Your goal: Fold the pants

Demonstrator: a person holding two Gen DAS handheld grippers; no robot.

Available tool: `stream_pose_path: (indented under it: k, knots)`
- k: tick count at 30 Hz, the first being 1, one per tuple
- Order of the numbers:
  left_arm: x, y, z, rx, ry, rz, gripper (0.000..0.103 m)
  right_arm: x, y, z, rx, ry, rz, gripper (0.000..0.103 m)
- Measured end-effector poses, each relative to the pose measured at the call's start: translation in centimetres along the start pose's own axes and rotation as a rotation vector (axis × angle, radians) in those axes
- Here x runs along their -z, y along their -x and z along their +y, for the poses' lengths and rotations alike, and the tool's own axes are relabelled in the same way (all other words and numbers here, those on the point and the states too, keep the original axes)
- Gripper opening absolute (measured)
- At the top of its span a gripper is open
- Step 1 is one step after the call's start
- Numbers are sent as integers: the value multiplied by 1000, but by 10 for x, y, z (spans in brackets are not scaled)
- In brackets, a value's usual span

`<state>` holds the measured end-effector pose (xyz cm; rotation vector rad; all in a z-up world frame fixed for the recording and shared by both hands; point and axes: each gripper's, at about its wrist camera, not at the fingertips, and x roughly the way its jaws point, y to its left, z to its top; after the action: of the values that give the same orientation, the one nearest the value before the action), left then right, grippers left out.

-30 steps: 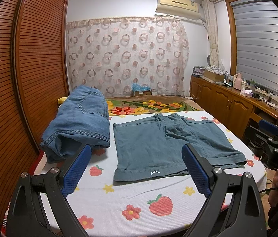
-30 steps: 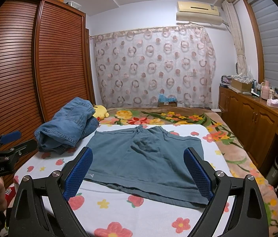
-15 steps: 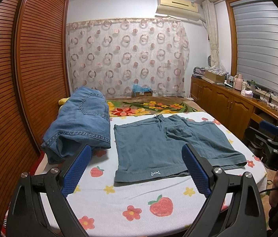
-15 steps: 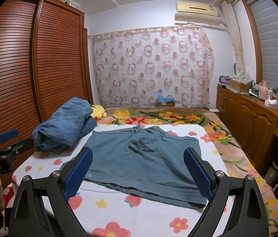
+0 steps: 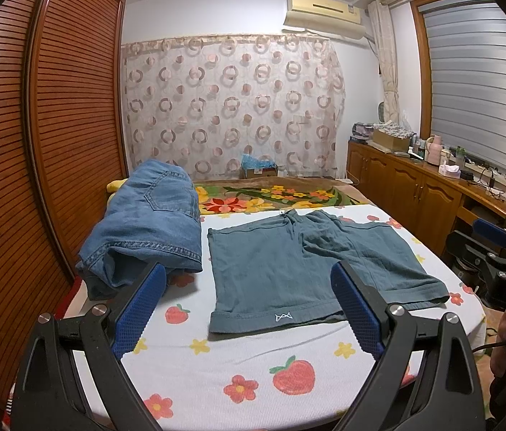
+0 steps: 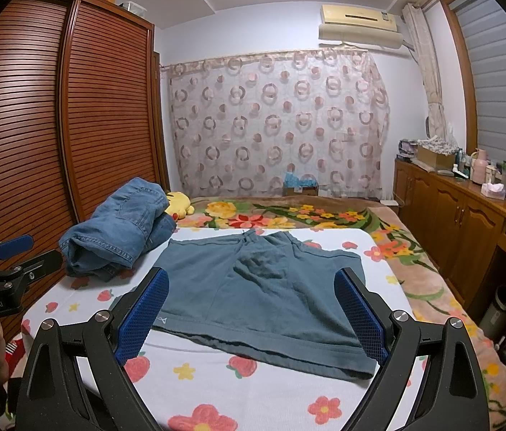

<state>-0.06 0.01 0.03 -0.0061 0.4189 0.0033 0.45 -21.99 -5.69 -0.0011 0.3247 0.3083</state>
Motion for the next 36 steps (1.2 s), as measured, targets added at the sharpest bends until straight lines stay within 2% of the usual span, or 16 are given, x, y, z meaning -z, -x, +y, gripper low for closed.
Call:
stream_pose_path:
  k: [36]
  knots:
    - [1, -10, 1, 3, -3, 19, 94, 1, 2, 2, 2, 2, 7, 94]
